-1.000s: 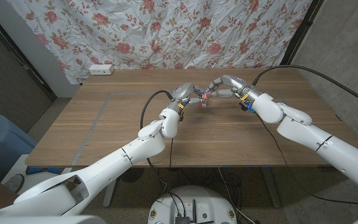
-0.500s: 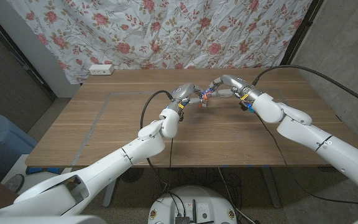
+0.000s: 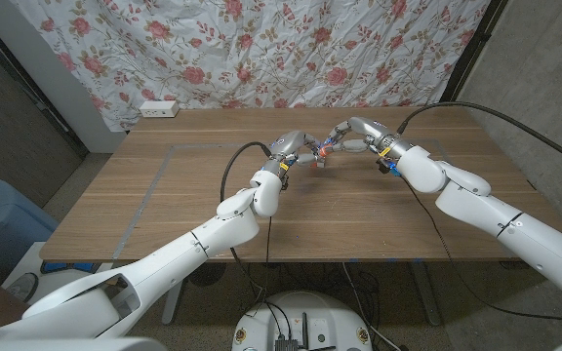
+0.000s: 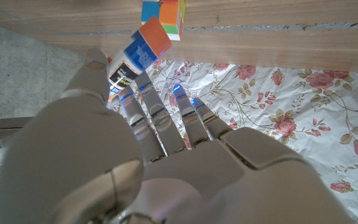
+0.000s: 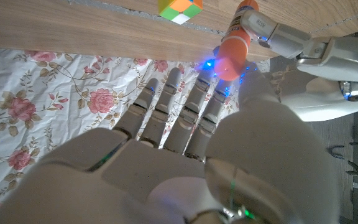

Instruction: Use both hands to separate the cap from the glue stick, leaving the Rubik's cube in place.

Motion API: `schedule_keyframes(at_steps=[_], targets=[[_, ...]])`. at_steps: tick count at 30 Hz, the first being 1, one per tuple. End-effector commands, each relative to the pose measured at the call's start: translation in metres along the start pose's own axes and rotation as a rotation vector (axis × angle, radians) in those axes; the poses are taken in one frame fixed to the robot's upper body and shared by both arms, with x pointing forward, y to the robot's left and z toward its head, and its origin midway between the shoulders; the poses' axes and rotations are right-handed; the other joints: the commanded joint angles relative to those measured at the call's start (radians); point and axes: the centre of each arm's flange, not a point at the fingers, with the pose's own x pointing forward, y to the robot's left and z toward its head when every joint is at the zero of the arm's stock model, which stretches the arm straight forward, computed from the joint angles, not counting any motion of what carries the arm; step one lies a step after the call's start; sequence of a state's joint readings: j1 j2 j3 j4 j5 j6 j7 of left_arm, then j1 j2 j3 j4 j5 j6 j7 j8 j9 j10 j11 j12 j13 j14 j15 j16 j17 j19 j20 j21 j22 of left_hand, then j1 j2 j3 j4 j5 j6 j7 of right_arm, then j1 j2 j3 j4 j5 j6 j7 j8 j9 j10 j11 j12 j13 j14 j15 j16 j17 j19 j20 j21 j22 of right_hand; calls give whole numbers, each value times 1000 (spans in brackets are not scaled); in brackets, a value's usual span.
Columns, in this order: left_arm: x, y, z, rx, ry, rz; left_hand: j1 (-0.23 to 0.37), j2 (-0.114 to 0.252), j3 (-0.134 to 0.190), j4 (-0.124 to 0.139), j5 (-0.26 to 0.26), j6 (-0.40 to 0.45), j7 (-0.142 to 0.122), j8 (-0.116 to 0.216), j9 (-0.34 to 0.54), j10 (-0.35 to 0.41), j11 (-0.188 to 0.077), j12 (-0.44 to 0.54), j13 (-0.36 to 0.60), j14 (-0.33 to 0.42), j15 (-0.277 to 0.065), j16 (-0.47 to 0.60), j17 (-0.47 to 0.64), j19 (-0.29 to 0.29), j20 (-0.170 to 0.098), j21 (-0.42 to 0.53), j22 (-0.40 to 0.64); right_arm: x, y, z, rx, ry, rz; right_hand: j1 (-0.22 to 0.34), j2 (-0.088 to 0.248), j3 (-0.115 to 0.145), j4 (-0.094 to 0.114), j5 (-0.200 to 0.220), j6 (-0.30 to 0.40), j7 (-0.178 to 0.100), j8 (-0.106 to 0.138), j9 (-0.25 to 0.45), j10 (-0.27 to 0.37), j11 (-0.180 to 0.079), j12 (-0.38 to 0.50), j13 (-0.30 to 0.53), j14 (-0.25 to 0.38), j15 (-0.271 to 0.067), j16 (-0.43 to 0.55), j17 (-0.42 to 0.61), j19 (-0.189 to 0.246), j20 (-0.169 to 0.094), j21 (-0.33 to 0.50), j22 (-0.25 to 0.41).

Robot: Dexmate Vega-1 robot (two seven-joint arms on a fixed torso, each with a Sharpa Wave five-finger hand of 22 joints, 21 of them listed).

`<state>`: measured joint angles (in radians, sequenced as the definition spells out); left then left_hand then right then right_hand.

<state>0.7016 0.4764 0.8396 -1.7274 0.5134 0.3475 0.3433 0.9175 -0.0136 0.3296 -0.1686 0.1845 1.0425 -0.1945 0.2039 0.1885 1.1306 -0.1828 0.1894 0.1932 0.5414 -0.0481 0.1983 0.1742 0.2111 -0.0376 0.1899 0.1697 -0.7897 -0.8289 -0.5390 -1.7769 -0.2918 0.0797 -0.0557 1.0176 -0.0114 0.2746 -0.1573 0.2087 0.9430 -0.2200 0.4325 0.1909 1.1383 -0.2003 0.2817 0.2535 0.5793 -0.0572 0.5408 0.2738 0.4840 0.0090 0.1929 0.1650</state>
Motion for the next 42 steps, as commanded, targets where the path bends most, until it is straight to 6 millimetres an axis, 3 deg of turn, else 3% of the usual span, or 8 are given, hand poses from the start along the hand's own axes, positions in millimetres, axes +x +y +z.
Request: schedule_keyframes(at_steps=[1,28,42], targets=[[1,0,-1,-1,-1,4,32,59,2,3,6,116,44,8,3,49,-42,7,5,2,-148,-4,4,0,-2,1,2,-1,-1,-2,5,5,-3,10,10,-1,0,-3,6,3,-2,2,29,-16,5,7,13,-157,6,3,4,-5,-2,2],[5,-1,-5,10,-17,-7,34,61,0,1,7,115,44,8,3,50,-42,7,6,2,-148,-4,4,0,-1,1,2,-1,-9,-4,5,5,-25,19,15,-11,2,-6,14,4,-7,3,26,-14,-1,8,18,-155,5,-3,10,-9,-3,2],[8,-3,-5,9,-15,-11,35,62,0,2,7,117,42,9,3,51,-42,7,6,4,-148,-3,4,1,-1,1,2,0,-16,-5,10,4,-19,-20,1,-37,18,-10,-29,0,-39,0,-40,-7,-29,15,-2,-145,-18,-18,7,6,-5,2]])
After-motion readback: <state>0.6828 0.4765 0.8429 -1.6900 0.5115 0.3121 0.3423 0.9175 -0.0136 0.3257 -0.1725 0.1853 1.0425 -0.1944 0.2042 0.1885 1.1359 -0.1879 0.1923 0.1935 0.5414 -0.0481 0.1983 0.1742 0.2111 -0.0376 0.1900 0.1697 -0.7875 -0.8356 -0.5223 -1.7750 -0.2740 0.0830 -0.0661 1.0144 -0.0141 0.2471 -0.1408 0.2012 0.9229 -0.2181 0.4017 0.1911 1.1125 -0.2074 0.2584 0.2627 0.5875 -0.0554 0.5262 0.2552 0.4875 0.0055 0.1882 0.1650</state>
